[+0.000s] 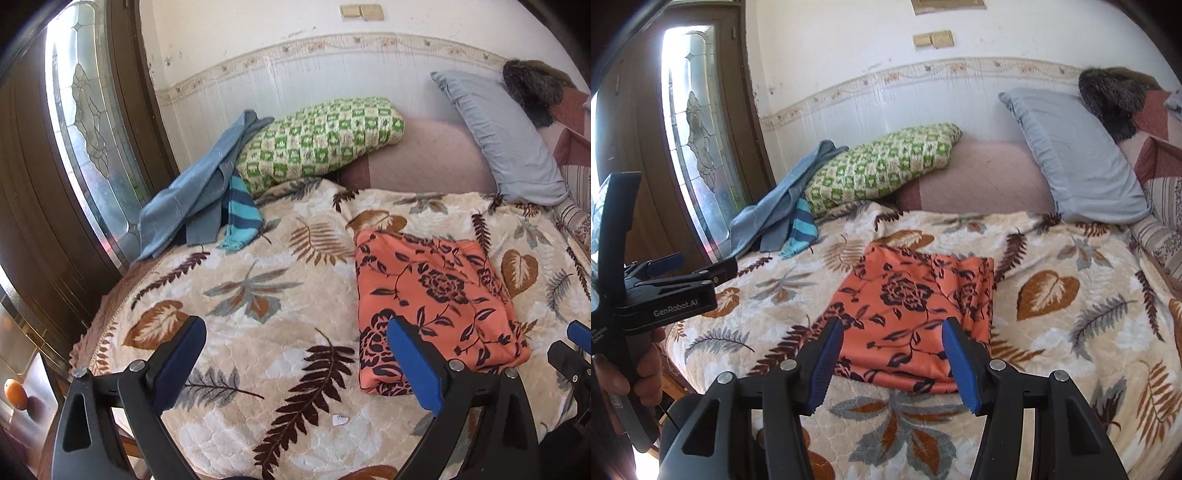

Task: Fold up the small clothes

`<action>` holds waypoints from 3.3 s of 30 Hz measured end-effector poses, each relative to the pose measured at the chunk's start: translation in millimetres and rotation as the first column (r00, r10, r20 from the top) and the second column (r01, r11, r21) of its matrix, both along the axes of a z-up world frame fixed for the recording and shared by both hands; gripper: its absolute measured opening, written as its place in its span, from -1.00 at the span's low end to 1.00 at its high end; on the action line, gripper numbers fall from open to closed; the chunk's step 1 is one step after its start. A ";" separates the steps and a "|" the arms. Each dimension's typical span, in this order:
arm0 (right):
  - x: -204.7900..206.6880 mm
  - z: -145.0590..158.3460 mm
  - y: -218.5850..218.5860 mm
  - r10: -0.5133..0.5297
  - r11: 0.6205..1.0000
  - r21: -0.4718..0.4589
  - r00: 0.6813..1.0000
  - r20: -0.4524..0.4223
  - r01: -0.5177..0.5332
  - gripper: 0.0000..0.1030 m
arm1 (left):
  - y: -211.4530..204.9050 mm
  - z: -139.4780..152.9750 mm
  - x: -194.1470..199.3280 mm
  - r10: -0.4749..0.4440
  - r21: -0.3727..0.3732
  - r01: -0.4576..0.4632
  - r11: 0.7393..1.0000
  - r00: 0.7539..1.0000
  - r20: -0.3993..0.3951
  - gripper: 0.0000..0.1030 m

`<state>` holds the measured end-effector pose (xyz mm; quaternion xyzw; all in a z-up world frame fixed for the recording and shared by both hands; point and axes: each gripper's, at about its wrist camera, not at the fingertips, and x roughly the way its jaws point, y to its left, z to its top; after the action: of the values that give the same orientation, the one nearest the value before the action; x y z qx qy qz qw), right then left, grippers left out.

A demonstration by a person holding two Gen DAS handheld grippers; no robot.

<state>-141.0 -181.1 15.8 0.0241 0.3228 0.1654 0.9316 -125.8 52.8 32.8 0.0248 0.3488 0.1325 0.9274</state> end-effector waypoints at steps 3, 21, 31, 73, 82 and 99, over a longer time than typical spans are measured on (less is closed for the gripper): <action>26.4 -25.8 -14.7 -0.028 0.999 0.016 0.993 -0.113 0.030 0.15 | 14.0 -26.8 26.2 0.019 -0.045 -0.022 0.999 0.997 -0.075 0.91; 201.4 -108.6 -9.3 0.022 0.993 0.119 0.917 -0.397 0.028 0.11 | -12.5 -112.8 131.1 -0.036 -0.034 0.030 0.999 0.982 -0.185 0.91; 263.8 -63.6 25.6 0.089 0.983 0.181 0.938 -0.336 -0.028 0.11 | -9.1 -113.1 128.9 -0.032 -0.052 0.024 0.998 0.986 -0.166 0.91; 306.7 -50.4 98.1 0.099 0.994 0.092 0.890 -0.446 -0.064 -0.08 | -3.1 -106.2 122.2 -0.020 -0.044 0.013 0.999 0.988 -0.155 0.91; 214.8 -93.3 23.2 0.016 1.000 0.025 0.849 -0.529 -0.004 -0.07 | -13.6 -112.4 113.8 -0.024 0.032 0.030 0.999 0.986 -0.163 0.92; 122.9 -87.9 -1.8 0.067 0.998 0.035 0.954 -0.291 -0.060 -0.04 | -25.7 -107.7 91.0 -0.023 0.068 0.032 0.997 0.991 -0.133 0.92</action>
<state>-18.2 -182.9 -72.1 0.0498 0.4554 0.1938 0.8675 -34.8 27.1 -75.0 0.0708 0.4043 0.1300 0.9026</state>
